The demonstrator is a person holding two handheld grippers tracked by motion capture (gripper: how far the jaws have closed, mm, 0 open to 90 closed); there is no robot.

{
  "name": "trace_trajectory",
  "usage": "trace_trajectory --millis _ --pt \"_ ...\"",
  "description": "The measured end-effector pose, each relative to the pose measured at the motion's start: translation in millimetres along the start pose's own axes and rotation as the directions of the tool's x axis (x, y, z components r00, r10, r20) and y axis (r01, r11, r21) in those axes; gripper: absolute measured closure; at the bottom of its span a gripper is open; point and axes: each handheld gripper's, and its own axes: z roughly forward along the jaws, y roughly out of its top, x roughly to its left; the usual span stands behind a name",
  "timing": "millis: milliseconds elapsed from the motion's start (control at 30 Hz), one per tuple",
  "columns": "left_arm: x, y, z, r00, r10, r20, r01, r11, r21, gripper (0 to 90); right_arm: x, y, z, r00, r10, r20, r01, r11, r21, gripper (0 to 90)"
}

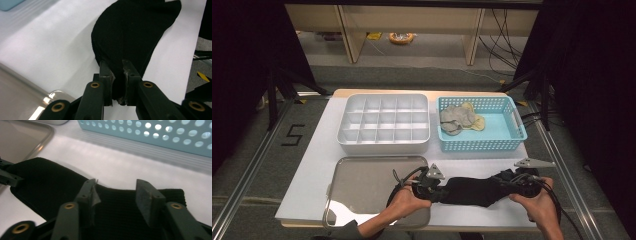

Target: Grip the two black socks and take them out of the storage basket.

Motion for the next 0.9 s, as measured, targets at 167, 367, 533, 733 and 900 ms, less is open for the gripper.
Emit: trace_trajectory --millis 167,367,533,733,900 --pt "4.1 -0.4 -7.3 0.9998 0.003 0.018 -0.004 1.0000 0.009 79.8 2.5 0.0 4.6 0.9996 -0.023 -0.017 0.023 1.000 -0.012 40.9" --pt "6.3 -0.9 -13.5 0.9999 0.012 0.006 -0.012 0.9998 0.017 79.5 12.0 -0.8 8.1 0.9988 -0.017 -0.047 0.016 1.000 -0.016 30.1" --pt "7.7 0.6 -18.0 0.9997 0.019 0.016 -0.019 0.9997 0.013 79.3 22.9 -2.1 12.2 0.9977 -0.026 -0.063 0.025 1.000 -0.013 33.3" --pt "9.0 0.1 -24.7 0.9993 0.030 0.021 -0.031 0.9994 0.014 79.2 30.0 -5.1 18.9 0.9949 -0.069 -0.073 0.069 0.998 -0.008 43.3" --pt "11.2 0.0 -30.9 0.9991 0.037 0.021 -0.037 0.9991 0.022 79.1 33.2 -5.6 18.8 0.9936 -0.084 -0.076 0.083 0.996 -0.013 49.6"
